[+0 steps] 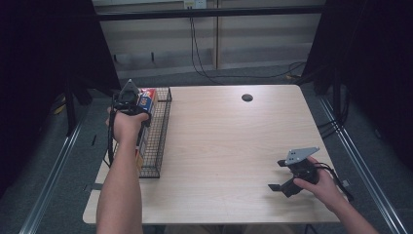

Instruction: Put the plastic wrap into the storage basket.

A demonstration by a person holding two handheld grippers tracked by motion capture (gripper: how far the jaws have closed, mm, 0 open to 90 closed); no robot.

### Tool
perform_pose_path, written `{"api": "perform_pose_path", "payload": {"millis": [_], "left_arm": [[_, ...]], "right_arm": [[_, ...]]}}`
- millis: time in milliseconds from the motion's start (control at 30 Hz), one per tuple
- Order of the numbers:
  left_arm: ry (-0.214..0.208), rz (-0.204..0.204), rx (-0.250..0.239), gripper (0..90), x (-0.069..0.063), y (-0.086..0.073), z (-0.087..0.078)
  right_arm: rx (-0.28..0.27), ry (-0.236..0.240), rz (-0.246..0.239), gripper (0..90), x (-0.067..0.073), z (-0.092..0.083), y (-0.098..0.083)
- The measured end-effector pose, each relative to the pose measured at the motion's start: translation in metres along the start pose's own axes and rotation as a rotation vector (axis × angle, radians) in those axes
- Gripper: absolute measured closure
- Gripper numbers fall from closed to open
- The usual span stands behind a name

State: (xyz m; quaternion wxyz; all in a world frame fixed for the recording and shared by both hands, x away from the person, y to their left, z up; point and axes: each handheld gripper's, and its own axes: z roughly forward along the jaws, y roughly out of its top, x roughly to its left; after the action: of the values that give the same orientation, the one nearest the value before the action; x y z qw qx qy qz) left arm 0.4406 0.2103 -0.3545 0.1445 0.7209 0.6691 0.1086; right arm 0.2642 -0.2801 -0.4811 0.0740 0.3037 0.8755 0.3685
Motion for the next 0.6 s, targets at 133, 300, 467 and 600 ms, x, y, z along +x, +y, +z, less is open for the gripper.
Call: {"api": "perform_pose_path", "payload": {"millis": [133, 300, 467, 600], "left_arm": [[-0.003, -0.001, 0.01, 42.8, 0.003, -0.001, 0.006], [-0.009, -0.016, 0.017, 42.8, 0.006, -0.002, 0.013], [-0.001, -0.019, 0.022, 42.7, 0.008, -0.004, 0.018], [-0.001, -0.017, 0.03, 42.7, 0.009, -0.004, 0.022]], "right_arm": [[-0.001, -0.005, 0.0, 2.2, 0.0, 0.001, 0.0], [0.003, -0.001, 0.001, 2.2, 0.0, 0.001, 0.0], [0.0, 0.005, -0.003, 2.2, 0.0, 0.002, 0.0], [0.007, 0.001, -0.001, 2.2, 0.001, 0.003, 0.0]]}}
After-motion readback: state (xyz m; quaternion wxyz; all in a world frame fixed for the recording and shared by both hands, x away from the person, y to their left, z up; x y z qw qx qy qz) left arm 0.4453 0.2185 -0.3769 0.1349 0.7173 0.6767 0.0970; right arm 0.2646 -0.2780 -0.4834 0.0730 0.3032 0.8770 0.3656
